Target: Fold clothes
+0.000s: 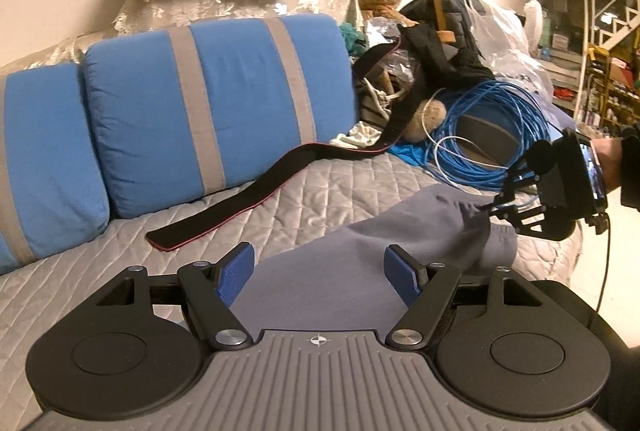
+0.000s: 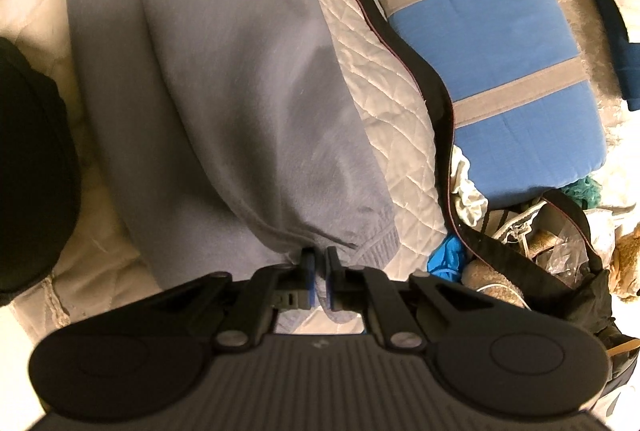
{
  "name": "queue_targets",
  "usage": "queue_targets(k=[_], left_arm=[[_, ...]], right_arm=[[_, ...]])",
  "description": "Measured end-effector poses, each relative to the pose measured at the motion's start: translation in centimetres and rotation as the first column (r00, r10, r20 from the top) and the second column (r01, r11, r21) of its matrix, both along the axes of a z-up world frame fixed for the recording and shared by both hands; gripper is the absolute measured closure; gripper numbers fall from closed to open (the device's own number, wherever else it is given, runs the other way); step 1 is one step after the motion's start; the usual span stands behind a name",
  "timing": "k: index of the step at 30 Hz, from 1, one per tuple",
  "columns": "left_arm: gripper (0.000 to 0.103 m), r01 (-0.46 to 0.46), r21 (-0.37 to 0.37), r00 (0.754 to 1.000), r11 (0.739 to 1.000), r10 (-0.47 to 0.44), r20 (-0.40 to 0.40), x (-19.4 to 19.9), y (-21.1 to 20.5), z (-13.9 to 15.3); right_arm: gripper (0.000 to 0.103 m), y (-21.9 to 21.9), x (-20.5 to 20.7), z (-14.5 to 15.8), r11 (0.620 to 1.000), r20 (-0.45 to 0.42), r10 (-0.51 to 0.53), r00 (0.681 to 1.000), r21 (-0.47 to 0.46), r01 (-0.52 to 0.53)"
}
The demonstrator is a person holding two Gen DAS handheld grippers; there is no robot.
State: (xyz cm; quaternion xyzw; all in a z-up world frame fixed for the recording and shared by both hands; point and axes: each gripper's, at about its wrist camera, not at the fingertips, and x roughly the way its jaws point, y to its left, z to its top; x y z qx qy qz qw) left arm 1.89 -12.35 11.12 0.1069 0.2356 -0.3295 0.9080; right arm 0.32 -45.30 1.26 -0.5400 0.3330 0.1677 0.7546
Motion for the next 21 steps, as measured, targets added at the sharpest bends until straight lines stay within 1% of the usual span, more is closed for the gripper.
queue_targets(k=[3, 4, 6, 7, 8, 10, 12, 14, 17, 21], left_arm=[[0.032, -0.02, 0.009, 1.0, 1.0, 0.02, 0.01, -0.3, 0.3, -0.3], [0.032, -0.026, 0.016, 1.0, 1.0, 0.025, 0.018, -0.5, 0.4, -0.4], [0.032, -0.035, 0.036, 0.999, 0.999, 0.034, 0.032, -0.7, 0.6, -0.7], [0.032, -0.043, 0.047, 0.998, 0.998, 0.042, 0.04, -0.8, 0.6, -0.8], [0.032, -0.052, 0.058, 0.998, 0.997, 0.049, 0.048, -0.9, 0.7, -1.0], [0.031, -0.067, 0.075, 0.996, 0.995, 0.063, 0.062, -1.0, 0.8, -1.3], [0.027, -0.077, 0.089, 0.995, 0.993, 0.071, 0.065, -1.1, 0.8, -1.5], [0.023, -0.084, 0.104, 0.995, 0.991, 0.078, 0.063, -1.2, 0.8, -1.8], [0.023, -0.061, 0.128, 0.996, 0.99, 0.051, 0.08, -1.5, 0.7, -2.1], [0.022, -0.034, 0.187, 0.994, 0.982, 0.014, 0.107, -1.9, 0.0, -3.0]], right_arm=[[0.086, 0.0, -0.1, 0.3, 1.0, 0.016, 0.0, 1.0, 0.006, 0.0], [0.077, 0.0, -0.2, 0.5, 1.0, 0.025, -0.003, 1.0, 0.009, 0.003], [0.066, 0.0, -0.4, 0.7, 1.0, 0.054, -0.002, 0.999, 0.008, 0.002], [0.053, -0.1, -0.6, 0.7, 1.0, 0.069, 0.0, 0.998, 0.006, -0.001], [0.047, -0.1, -0.8, 0.8, 1.0, 0.079, 0.004, 0.997, 0.004, -0.005], [0.044, -0.2, -1.1, 0.9, 1.0, 0.083, 0.016, 0.996, 0.006, -0.016], [0.042, -0.2, -1.4, 0.9, 1.0, 0.089, 0.024, 0.996, 0.005, -0.025], [0.036, -0.1, -1.7, 0.7, 0.999, 0.101, 0.035, 0.994, -0.007, -0.034], [0.034, 0.0, -1.8, 0.2, 0.998, 0.107, 0.054, 0.993, -0.02, -0.053], [0.032, 0.1, -1.4, -0.8, 0.996, 0.082, 0.075, 0.994, -0.047, -0.071]])
